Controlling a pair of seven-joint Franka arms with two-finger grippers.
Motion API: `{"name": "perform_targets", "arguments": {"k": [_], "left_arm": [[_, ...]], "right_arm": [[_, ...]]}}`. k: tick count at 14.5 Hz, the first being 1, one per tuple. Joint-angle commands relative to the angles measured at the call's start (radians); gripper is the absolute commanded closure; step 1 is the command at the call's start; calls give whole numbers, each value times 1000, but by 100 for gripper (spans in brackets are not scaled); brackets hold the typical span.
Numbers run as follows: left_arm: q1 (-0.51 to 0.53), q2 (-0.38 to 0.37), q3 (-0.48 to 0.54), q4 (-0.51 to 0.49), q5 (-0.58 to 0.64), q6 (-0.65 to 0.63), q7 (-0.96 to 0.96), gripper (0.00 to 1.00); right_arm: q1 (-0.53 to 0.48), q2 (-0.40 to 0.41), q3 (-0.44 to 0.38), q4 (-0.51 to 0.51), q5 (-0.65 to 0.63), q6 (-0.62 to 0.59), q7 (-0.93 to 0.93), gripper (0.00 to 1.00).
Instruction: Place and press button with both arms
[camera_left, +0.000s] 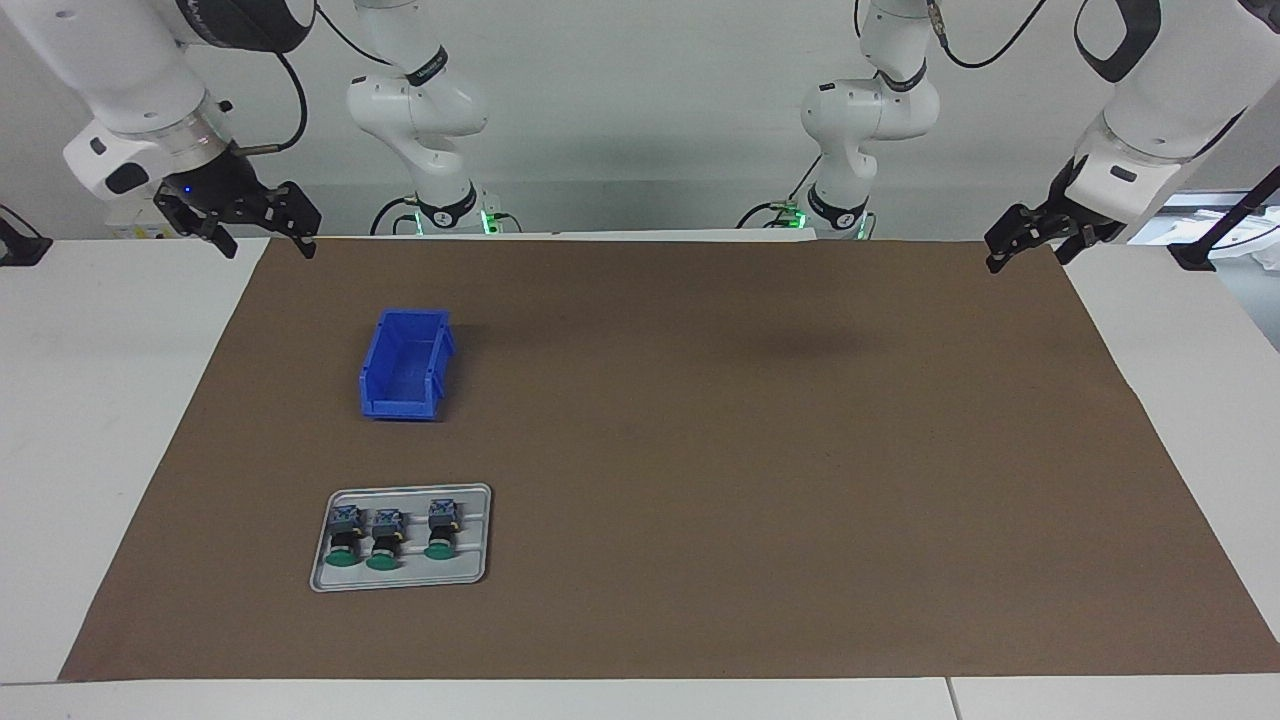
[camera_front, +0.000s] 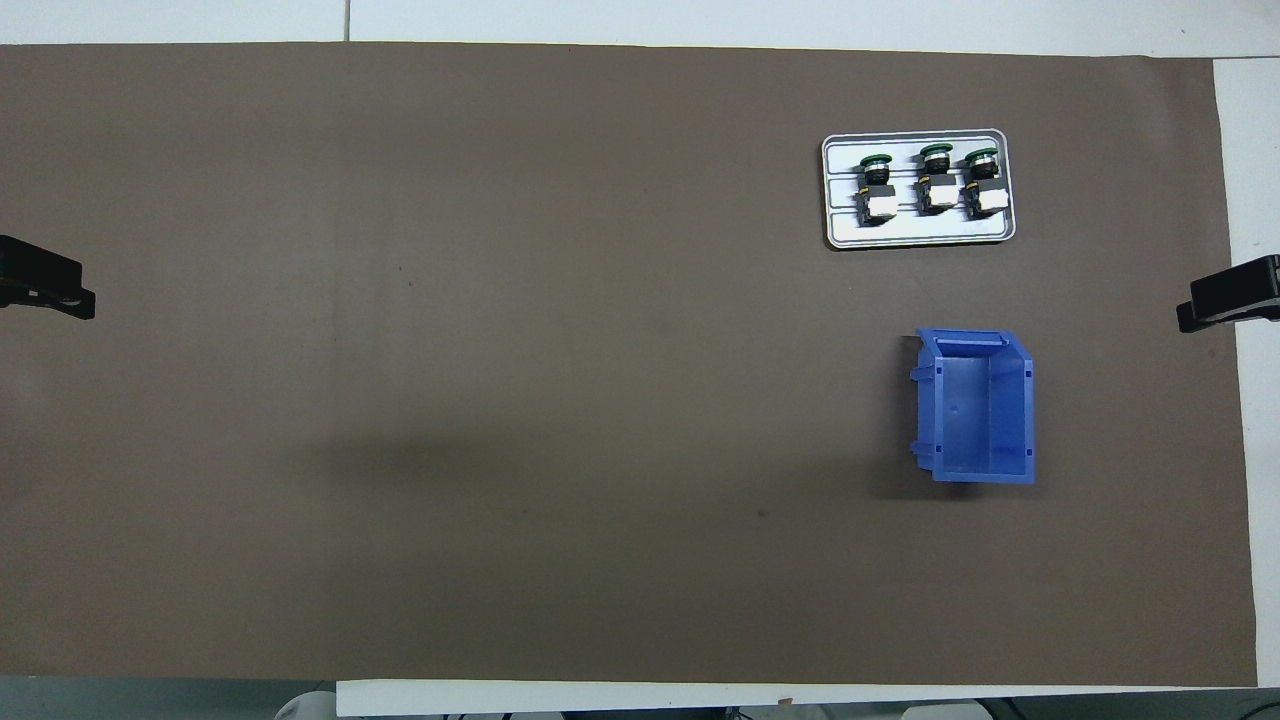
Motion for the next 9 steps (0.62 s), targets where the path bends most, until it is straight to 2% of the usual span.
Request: {"name": "perform_targets", "arguments": {"k": [1, 7, 9], "left_arm": [[7, -12, 0, 4, 6, 5, -3, 0], [5, -11, -3, 4, 3, 7, -23, 0], [5, -12, -2, 4, 5, 7, -14, 0]], "right_arm": [[-10, 4, 3, 5, 14, 11, -25, 0], [-19, -5, 0, -7, 16, -14, -34, 0], [11, -16, 6, -50, 17, 62, -74, 0]]}}
